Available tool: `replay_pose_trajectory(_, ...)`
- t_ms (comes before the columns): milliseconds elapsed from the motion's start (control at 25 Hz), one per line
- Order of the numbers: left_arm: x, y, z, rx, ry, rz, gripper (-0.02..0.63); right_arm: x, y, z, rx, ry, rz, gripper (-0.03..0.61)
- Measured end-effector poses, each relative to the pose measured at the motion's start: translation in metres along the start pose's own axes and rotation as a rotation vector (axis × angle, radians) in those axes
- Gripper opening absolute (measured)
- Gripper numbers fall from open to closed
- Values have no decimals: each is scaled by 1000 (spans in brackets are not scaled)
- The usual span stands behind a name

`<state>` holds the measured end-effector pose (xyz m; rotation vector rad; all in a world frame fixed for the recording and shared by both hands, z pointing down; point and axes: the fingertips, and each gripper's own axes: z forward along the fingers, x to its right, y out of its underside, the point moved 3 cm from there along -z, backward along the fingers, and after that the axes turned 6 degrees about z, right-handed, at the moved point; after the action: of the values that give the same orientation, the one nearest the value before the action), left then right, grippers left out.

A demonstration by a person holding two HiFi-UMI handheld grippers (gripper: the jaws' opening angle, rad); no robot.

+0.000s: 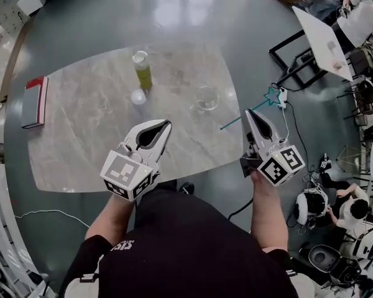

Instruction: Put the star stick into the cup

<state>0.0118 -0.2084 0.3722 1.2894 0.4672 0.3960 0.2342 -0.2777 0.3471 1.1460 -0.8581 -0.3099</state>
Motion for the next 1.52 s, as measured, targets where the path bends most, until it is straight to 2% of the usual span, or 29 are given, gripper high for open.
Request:
replay_pose_trajectory(560,-44,33,71,-30,32,-49,5,50,30,90,-53,18,28,18)
replay_pose_trajectory(840,-65,68,92,-49,46,-95,5,64,57,130,-22,57,0,18)
replay_pose_trajectory(1160,-58,82,127,-78,70,-92,5,98,98,145,-120,81,32,18)
replay_pose_trajectory(1520,-58,99,148,-102,74,-103,5,111,122,152,-203,109,-16,20)
